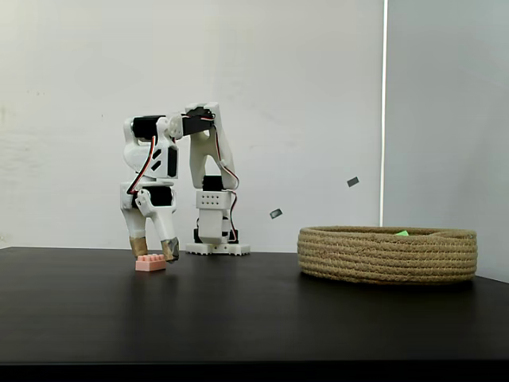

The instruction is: Place the lego blocks in the tray

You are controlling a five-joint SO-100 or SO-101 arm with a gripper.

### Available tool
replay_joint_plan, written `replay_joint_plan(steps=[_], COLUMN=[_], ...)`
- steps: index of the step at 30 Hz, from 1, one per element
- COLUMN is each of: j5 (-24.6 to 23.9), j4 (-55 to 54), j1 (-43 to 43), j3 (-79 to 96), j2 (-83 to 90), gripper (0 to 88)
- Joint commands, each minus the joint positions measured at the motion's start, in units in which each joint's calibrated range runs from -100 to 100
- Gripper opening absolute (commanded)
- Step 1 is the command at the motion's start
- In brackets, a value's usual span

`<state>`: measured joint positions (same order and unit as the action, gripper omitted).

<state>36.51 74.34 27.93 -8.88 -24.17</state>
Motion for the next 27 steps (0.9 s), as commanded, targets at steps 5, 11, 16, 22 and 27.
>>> replay_joint_plan(steps=[5,11,16,22,27], j5=[0.93,2.34,1.27,-1.27,-6.50], j4=[-0.08,-0.16,-0.25,2.09,13.50], j1=[-0.73,-2.21,-2.46,-4.02,-7.82], j3=[0.45,1.54,1.54,0.17,-4.48], j2=[1.47,1.82,2.42,6.46,11.53], gripper=[28.0,0.5,0.2,0.2,0.2])
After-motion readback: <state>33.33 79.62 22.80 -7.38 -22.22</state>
